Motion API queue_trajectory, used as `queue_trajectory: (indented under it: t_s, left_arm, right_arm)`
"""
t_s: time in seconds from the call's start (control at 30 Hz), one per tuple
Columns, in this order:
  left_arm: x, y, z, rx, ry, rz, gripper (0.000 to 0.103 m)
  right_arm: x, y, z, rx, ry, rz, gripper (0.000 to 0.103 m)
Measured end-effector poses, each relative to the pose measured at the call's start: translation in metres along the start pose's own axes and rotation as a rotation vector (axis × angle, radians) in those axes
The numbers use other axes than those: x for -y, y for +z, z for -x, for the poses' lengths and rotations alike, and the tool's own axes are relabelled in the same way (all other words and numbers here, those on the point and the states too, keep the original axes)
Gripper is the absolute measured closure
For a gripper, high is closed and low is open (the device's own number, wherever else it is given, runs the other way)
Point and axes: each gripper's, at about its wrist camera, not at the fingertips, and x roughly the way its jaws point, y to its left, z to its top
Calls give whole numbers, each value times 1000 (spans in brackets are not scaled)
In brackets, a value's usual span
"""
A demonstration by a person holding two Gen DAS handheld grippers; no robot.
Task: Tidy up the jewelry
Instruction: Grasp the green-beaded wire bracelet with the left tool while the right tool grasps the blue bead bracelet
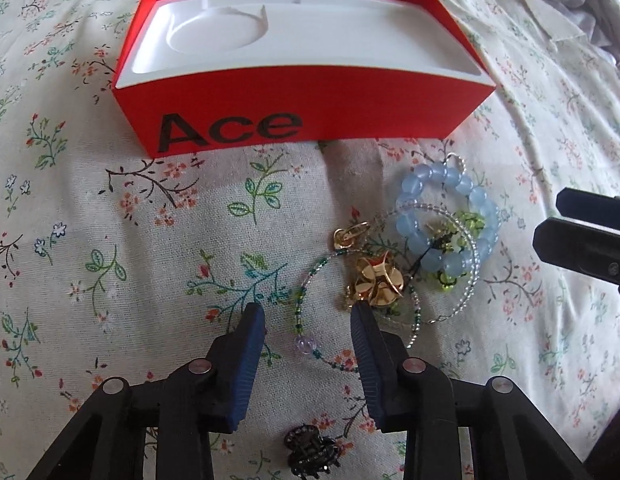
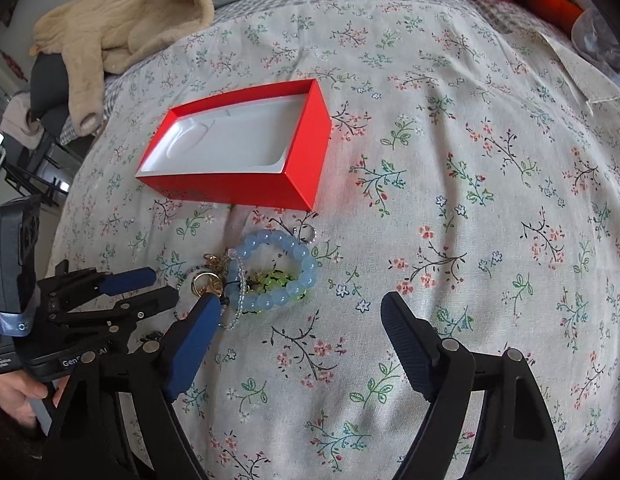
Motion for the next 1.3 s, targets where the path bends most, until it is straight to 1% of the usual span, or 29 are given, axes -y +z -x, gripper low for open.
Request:
queue_trajectory:
  t_s: [0.07, 0.17, 0.3, 0.33, 0.37, 0.4, 0.47, 0.5, 0.57, 0.67, 0.87, 1.07, 1.1, 1.2, 1.3]
  left_arm:
    - [2, 1, -6, -2, 25, -5, 70]
    - [6, 3, -11, 1, 57, -20, 76]
    - [8, 5, -14, 5, 98, -33, 92]
    - [8, 6, -15, 3, 109, -35, 94]
    - [9, 6, -15, 7, 117, -39, 100]
    - [10, 7, -16, 11, 123, -37, 103]
    - [10, 9, -17, 20, 128, -17, 103]
    - [8, 8, -15, 26, 126, -13, 103]
    - [7, 8, -11, 41, 124, -8, 103]
    - [6, 5, -1, 61, 113, -2, 103]
    - [4, 3, 17, 88, 87, -3, 103]
    - [2, -1, 27, 108, 75, -3, 103]
    - [3, 1, 27, 111, 75, -4, 103]
    - [4, 0, 33, 130, 72, -2, 103]
    - [5, -1, 42, 154, 67, -5, 103]
  right_arm:
    - [1, 2, -6, -14, 8, 3, 27]
    - [5, 5, -12, -23, 13, 8, 30]
    - [10, 8, -18, -33, 32, 5, 34]
    - [11, 9, -20, -35, 40, 1, 37]
    - [12, 10, -21, -37, 46, -2, 40]
    - [13, 11, -22, -40, 50, -4, 41]
    - [15, 11, -24, -41, 59, -10, 50]
    - [16, 12, -25, -42, 67, -16, 52]
    - [20, 13, -27, -44, 91, -40, 65]
    - [24, 15, -29, -41, 117, -75, 72]
    - [23, 17, -30, -42, 126, -85, 75]
    - [20, 18, -43, -66, 83, -86, 79]
    - [19, 17, -46, -73, 75, -80, 80]
    - [19, 15, -51, -83, 64, -79, 91]
    - [15, 15, -47, -74, 49, -72, 90]
